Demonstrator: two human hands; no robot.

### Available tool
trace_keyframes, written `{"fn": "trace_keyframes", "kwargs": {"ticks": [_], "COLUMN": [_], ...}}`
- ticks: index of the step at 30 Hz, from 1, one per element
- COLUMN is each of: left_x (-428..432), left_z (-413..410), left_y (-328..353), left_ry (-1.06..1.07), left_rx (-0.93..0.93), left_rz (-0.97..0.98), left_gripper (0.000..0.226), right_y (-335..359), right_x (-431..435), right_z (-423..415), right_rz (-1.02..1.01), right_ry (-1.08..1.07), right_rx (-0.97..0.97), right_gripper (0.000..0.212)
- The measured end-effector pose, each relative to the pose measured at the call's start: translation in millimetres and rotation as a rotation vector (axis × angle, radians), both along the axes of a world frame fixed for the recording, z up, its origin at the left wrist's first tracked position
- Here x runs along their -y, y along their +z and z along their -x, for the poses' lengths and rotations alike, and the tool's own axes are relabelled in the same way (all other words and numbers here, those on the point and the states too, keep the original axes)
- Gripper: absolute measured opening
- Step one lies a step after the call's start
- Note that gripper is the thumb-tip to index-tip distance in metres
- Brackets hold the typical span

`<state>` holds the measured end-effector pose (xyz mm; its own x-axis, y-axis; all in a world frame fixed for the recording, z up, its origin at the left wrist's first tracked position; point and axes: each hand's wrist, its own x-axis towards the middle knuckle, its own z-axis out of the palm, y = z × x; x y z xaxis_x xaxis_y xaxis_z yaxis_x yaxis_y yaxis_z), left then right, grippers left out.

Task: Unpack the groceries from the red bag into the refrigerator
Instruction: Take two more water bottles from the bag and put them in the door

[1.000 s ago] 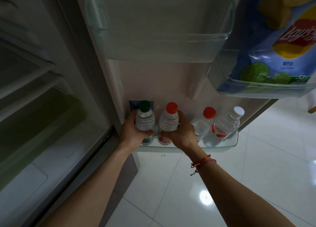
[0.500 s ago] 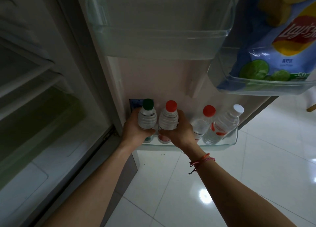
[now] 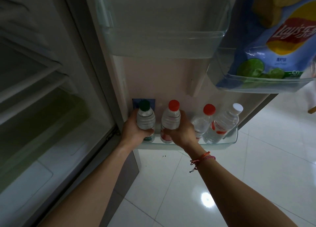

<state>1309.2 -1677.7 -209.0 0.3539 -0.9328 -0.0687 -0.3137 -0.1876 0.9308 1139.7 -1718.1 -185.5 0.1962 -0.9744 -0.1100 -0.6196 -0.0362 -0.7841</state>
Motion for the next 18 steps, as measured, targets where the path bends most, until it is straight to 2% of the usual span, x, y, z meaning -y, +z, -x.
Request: {"fn": "trace_keyframes", "kwargs": {"ticks": [7, 13, 18], "left_x": [-0.3, -10.0, -31.2], "left_z": [2.1, 3.0, 1.9], "left_y": [-0.1, 10.2, 30.3], "left_ry": [-0.017, -0.017, -0.023], "left_rx": [0.024, 0.063, 0.188], "left_rz": [-0.02, -0.012, 0.019], "left_gripper": [0.074, 0.082, 0.073], "right_y": [7.8, 16.2, 33.0], "right_x": [-3.8, -13.9, -27.5], "right_z": [1.9, 8.4, 12.9], "right_rz": [0.001, -0.021, 0.023], "right_ry": [0.008, -0.004, 0.031], "right_rx": [-0.025, 0.025, -0.03], "right_gripper": [0.049, 0.071, 0.085]}}
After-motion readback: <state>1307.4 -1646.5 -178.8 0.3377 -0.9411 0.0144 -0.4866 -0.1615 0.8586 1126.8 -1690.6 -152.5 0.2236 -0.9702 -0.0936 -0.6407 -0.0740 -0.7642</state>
